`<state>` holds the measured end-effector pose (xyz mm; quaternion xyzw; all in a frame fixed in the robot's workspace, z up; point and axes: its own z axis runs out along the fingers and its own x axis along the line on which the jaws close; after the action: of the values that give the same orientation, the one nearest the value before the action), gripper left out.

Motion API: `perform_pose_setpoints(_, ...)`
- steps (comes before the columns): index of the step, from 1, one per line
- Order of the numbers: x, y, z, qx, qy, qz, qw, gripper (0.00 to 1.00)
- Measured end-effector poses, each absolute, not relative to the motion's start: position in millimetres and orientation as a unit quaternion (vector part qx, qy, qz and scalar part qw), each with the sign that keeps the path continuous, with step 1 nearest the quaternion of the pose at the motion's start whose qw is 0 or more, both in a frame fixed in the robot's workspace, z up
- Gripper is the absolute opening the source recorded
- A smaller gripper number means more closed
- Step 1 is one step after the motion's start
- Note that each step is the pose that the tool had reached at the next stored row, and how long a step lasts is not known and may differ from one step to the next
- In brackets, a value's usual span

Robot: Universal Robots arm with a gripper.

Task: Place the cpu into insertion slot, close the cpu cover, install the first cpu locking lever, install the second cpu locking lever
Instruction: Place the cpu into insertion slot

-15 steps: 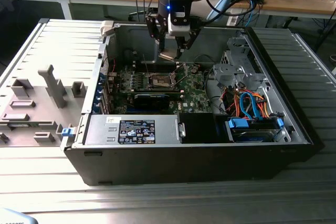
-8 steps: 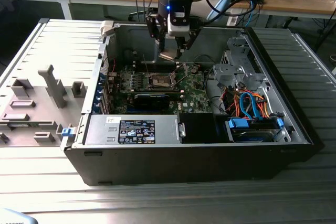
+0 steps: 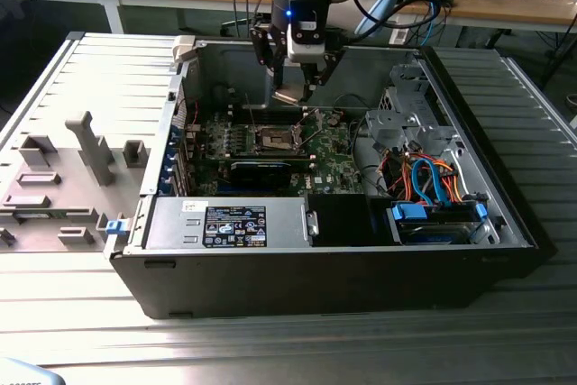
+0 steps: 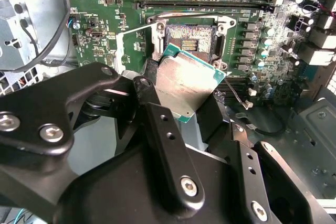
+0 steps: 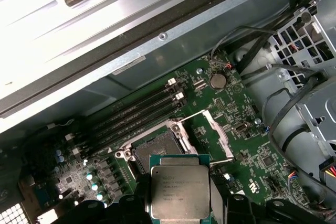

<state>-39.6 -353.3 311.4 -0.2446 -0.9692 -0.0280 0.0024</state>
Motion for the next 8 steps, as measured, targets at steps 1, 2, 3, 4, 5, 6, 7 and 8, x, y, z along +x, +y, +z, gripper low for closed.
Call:
perform_pose_setpoints(1,-39.6,-353.3,311.4,-0.245,-0.969,-0.028,0.002,0.54)
perform_pose_setpoints(2,-39.6,-353.3,311.3,-0.246,-0.969,-0.028,0.002,0.54)
perform_pose_setpoints(3,-39.6,-353.3,311.3,-0.247,-0.969,-0.028,0.002,0.54)
perform_pose_setpoints(4,-39.6,-353.3,311.2,-0.248,-0.968,-0.028,0.002,0.54)
perform_pose_setpoints(5,-39.6,-353.3,311.2,-0.249,-0.968,-0.028,0.002,0.54)
perform_pose_setpoints(6,-39.6,-353.3,311.1,-0.249,-0.968,-0.028,0.002,0.54)
perform_pose_setpoints(7,-39.6,-353.3,311.1,-0.25,-0.968,-0.028,0.002,0.54)
perform_pose_setpoints(8,-39.6,-353.3,311.1,-0.251,-0.968,-0.028,0.002,0.54)
